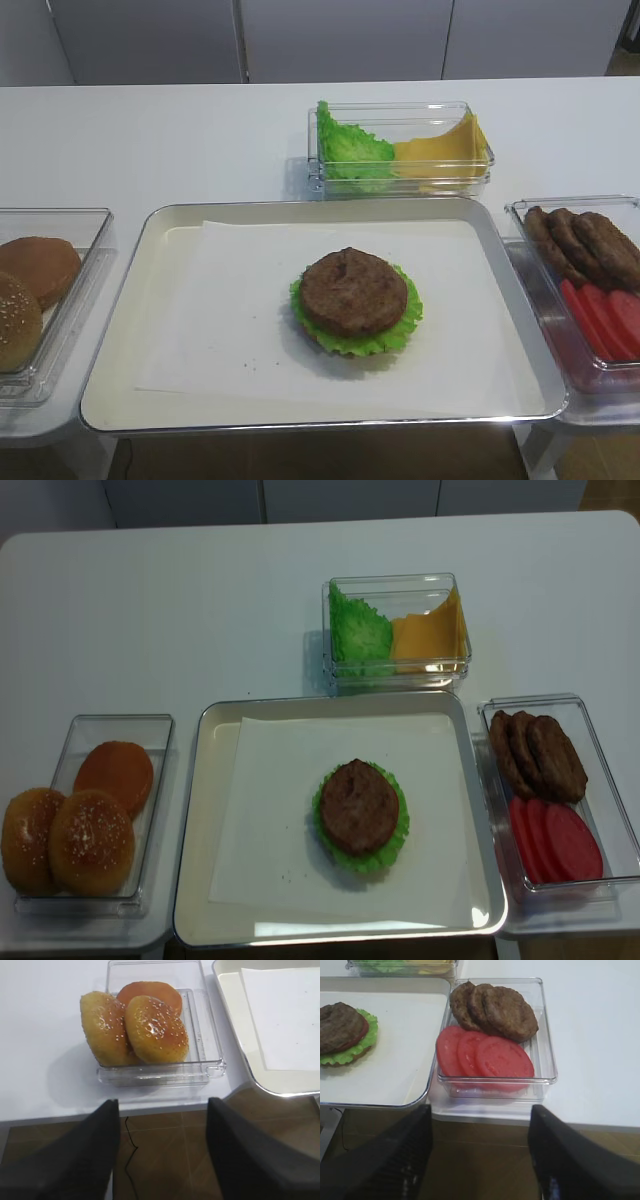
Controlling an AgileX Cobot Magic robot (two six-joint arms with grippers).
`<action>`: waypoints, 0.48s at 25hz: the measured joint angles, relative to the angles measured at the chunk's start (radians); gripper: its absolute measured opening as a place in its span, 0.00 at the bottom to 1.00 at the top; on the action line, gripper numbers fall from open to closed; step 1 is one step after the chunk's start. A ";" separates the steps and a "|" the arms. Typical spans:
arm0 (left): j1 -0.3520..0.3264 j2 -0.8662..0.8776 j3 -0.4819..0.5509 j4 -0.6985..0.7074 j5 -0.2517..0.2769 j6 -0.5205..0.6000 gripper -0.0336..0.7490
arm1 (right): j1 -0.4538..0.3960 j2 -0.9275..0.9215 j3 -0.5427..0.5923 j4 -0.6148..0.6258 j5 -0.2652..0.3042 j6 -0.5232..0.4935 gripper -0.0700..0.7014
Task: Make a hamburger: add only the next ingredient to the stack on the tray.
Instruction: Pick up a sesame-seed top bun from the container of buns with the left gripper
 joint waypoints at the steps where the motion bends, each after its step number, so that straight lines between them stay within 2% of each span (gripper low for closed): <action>1: 0.000 0.000 0.000 0.000 0.000 0.000 0.57 | 0.000 0.000 0.000 0.000 0.000 0.000 0.70; 12: 0.000 0.000 0.000 0.000 0.000 0.000 0.57 | 0.000 0.000 0.000 -0.002 0.000 0.000 0.67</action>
